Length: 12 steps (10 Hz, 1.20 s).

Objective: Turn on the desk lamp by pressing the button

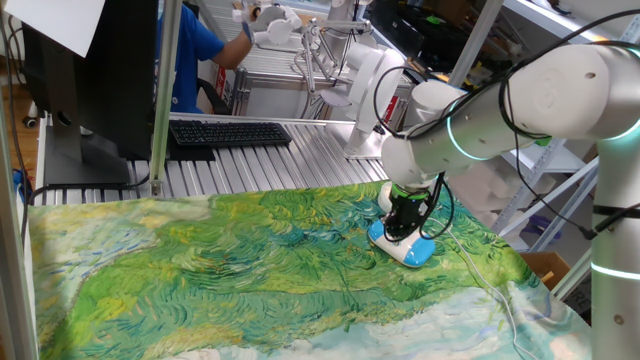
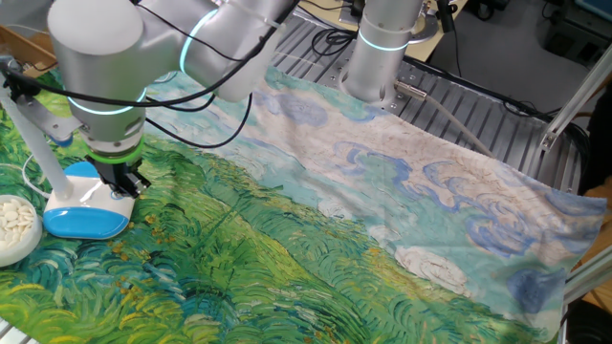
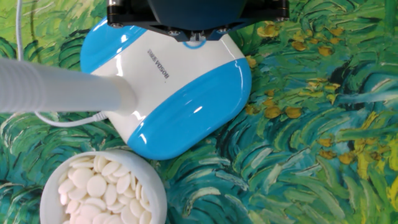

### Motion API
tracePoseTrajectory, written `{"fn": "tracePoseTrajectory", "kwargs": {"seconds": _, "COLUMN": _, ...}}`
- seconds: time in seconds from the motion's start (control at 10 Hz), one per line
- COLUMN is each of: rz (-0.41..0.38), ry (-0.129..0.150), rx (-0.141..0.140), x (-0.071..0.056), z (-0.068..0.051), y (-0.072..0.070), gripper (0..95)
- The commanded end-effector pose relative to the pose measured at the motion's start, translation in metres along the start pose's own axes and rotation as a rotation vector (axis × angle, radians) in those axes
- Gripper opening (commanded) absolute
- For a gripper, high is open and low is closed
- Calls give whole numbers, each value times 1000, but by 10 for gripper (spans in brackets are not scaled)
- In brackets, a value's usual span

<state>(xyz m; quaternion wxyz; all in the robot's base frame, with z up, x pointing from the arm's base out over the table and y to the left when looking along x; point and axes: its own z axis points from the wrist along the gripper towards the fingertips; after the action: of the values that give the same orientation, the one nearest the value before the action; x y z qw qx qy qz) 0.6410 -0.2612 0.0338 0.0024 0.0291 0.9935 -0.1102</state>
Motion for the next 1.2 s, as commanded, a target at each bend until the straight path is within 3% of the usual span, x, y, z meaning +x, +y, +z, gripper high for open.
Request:
{"fn": "tracePoseTrajectory", "kwargs": {"seconds": 0.1, "rz": -1, "ry": 0, "rx": -3, "x": -6, "z": 9, "y": -2, "gripper": 0}}
{"fn": "tracePoseTrajectory", "kwargs": {"seconds": 0.3, "rz": 24, "ry": 9, "rx": 17, "x": 5, "z": -1, "y": 4, "gripper": 0}}
{"fn": "tracePoseTrajectory", "kwargs": {"seconds": 0.4, "rz": 21, "ry": 19, "rx": 57, "x": 12, "z": -14, "y": 8, "gripper": 0}}
{"fn": "tracePoseTrajectory", "kwargs": {"seconds": 0.7, "rz": 27, "ry": 75, "rx": -7, "x": 10, "z": -27, "y": -11, "gripper": 0}}
{"fn": "tracePoseTrajectory", "kwargs": {"seconds": 1.2, "rz": 23, "ry": 93, "rx": -10, "x": 7, "z": -31, "y": -19, "gripper": 0}}
